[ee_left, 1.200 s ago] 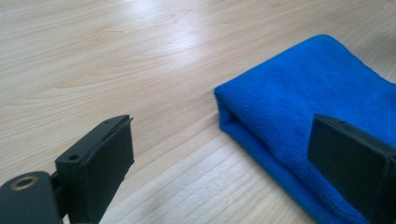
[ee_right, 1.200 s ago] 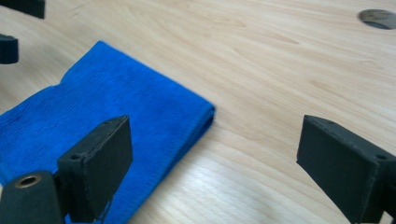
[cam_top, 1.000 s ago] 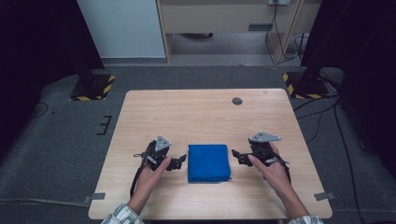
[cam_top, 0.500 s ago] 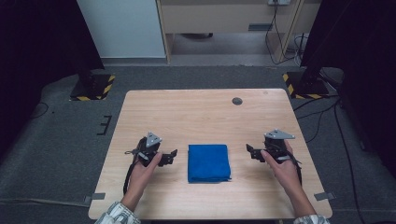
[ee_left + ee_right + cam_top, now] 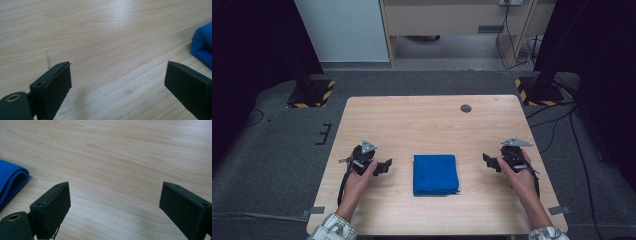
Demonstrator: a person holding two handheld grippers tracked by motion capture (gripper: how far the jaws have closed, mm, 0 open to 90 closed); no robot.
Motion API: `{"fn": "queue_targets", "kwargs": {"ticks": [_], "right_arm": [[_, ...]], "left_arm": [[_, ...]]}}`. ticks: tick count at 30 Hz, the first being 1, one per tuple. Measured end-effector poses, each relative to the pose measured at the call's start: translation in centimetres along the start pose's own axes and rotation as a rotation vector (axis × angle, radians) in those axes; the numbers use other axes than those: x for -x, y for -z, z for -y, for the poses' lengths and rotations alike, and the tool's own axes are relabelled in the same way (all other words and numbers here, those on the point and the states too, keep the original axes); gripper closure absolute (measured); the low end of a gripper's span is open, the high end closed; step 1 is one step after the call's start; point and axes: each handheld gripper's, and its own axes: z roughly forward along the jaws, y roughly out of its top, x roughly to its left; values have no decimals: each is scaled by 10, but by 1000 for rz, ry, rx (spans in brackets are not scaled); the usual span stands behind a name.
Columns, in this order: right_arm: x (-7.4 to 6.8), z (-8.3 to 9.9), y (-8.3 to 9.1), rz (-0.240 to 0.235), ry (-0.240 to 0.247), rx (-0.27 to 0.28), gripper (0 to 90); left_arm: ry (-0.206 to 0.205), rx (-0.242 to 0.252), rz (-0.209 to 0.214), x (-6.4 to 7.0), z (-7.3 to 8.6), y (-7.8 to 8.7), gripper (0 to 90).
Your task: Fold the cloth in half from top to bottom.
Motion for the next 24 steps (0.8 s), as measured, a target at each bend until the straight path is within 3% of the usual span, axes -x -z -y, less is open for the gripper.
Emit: {"fn": "queue_targets", "kwargs": {"ticks": [2, 6, 11, 16, 20, 24], "right_arm": [[4, 1, -2, 1, -28, -8, 98], [9, 6, -9, 33, -32, -49, 98], [11, 11, -14, 35, -41, -72, 89], [7, 14, -19, 44, -16, -99, 78], [1, 16, -22, 63, 41, -108, 53], [1, 18, -21, 62, 42, -98, 50]], "left_arm": [[-7, -9, -5, -2, 1, -2, 62], [-9, -27, -11, -3, 2, -6, 62], [-21, -62, -13, -2, 5, -13, 62], [-24, -78, -4, 1, 7, -16, 52], [-35, -71, 10, 1, 9, -18, 32], [-43, -66, 17, 0, 10, -19, 19]]}}
